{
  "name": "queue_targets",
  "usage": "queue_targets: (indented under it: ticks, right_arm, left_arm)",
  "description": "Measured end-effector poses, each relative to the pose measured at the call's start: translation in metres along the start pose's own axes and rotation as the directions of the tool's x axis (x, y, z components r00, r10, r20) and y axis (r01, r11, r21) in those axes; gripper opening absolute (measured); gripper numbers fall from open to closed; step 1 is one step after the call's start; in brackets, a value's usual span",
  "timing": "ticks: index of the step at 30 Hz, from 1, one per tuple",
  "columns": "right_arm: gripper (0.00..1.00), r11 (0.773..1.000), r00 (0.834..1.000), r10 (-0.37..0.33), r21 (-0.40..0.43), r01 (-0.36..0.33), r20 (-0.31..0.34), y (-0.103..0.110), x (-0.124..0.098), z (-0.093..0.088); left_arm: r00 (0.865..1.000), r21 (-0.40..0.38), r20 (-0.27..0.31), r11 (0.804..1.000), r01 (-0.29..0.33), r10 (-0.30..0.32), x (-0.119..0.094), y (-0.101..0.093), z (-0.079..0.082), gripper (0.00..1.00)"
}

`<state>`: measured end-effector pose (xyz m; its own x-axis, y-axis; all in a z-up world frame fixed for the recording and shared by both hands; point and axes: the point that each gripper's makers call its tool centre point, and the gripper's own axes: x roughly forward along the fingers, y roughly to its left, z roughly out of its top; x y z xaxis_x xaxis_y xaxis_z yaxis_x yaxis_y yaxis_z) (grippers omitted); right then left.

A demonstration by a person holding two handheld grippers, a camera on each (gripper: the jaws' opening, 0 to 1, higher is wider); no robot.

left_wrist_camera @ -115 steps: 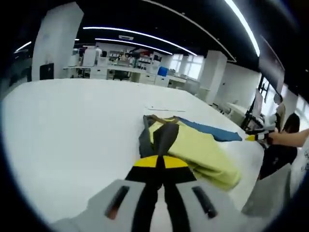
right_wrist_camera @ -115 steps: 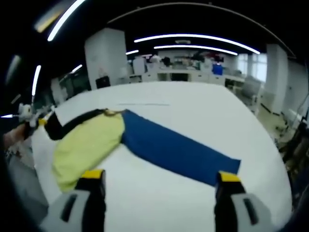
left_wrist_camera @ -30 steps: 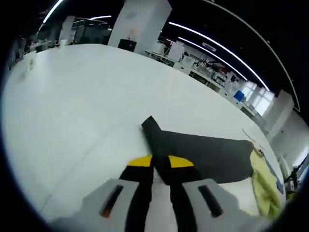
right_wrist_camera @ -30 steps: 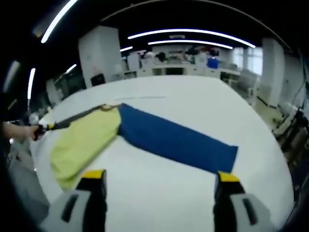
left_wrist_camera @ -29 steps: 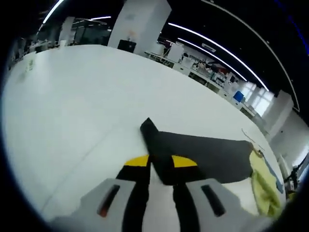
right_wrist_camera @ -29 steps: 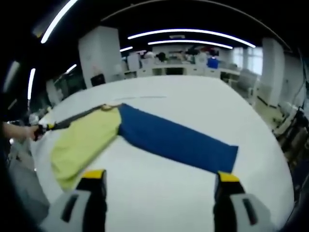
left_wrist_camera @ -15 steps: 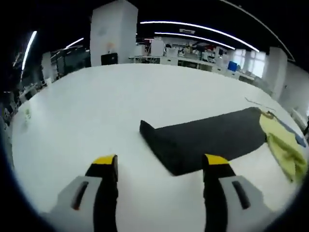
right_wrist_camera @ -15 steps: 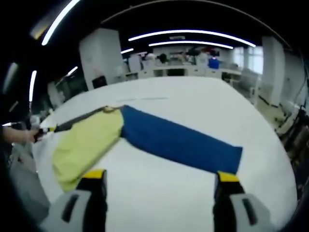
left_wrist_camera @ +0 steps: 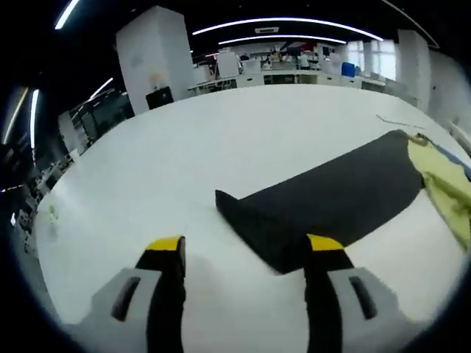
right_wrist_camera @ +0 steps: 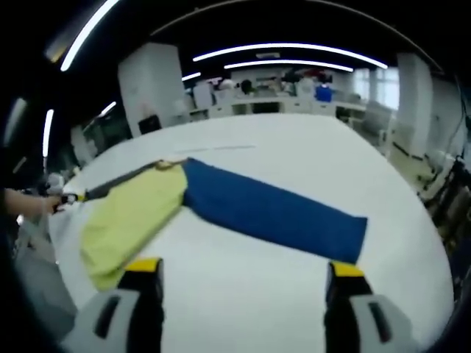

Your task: Fold the garment on the visible template until the final outline fits inside the template.

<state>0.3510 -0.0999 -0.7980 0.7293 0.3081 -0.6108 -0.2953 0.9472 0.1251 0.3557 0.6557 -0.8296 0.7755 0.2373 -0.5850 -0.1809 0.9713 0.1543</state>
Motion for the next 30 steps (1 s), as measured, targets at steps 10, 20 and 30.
queue_targets:
  ticks: [10, 20, 30]
  right_arm:
    - [0.91, 1.000, 1.000, 0.008, 0.003, -0.008, 0.002, 0.003, 0.002, -0.001]
    - [0.91, 1.000, 1.000, 0.023, -0.002, -0.023, 0.013, 0.007, 0.005, 0.001]
    - [0.90, 0.999, 0.999, 0.043, -0.025, -0.043, 0.013, 0.018, 0.006, 0.002]
  left_arm:
    - [0.998, -0.078, -0.036, 0.995, -0.063, 0.061, -0.012, 0.036, -0.019, 0.54]
    - [0.999, -0.102, 0.001, 0.994, -0.049, 0.049, -0.027, 0.028, -0.017, 0.54]
    - [0.987, -0.072, 0.120, 0.990, 0.119, -0.109, -0.042, -0.021, 0.009, 0.55]
